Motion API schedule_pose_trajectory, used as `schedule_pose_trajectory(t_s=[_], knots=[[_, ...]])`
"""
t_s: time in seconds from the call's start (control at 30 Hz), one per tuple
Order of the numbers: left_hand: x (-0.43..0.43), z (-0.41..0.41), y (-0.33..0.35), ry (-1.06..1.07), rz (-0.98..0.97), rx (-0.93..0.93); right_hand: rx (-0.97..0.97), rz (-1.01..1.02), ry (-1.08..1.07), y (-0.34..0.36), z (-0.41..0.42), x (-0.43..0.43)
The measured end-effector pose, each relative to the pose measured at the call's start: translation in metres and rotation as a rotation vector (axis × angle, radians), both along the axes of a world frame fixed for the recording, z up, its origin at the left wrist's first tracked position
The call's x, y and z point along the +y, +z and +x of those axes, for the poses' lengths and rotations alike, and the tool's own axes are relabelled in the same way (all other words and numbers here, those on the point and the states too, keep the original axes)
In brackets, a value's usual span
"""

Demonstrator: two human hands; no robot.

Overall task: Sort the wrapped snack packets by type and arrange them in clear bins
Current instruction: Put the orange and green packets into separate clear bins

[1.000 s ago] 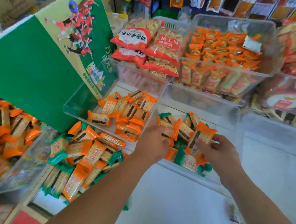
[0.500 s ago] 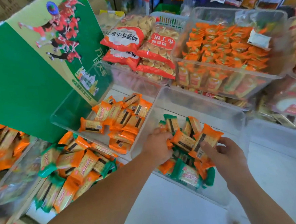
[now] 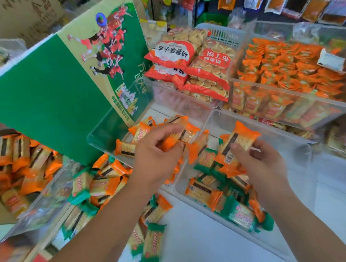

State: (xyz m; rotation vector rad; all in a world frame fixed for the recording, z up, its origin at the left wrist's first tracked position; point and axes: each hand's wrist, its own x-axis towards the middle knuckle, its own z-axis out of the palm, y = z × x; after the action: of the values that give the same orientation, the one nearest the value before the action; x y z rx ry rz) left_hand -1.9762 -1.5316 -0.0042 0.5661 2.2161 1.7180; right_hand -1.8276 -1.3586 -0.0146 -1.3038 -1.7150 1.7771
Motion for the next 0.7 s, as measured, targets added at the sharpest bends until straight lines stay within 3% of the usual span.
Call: schedule_pose_trajectory(t_s=[0.07,0.17,0.27,0.4,0.53,0.7], knots=[[-0.009,-0.018,-0.006,0.056,-0.149,0.006,-0.003,-0.057,0.062,0.005,-0.027,-0.009],[-0.017,-0.03,-0.022,-0.053,-0.337,-0.058,-0.009,-0.015,0.136,0.005,-0.063,-0.028],[-0.019,-0.034,-0.031,-0.134,-0.393,-0.105,0.001,0.136,0.272,0.006,-0.095,-0.034],[-0.031,-0.039,-0.034,-0.067,-0.51,-0.106,-0.123,0.189,0.395,0.0,-0.11,-0.016],[-0.029,-0.029,-0.039,-0.096,-0.469,-0.018,-0.216,0.334,0.2,-0.033,-0.075,0.025],[-0.004,-0.001,-0.057,-0.226,-0.383,-0.178,-0.588,0.435,0.653,-0.099,-0.054,0.034]])
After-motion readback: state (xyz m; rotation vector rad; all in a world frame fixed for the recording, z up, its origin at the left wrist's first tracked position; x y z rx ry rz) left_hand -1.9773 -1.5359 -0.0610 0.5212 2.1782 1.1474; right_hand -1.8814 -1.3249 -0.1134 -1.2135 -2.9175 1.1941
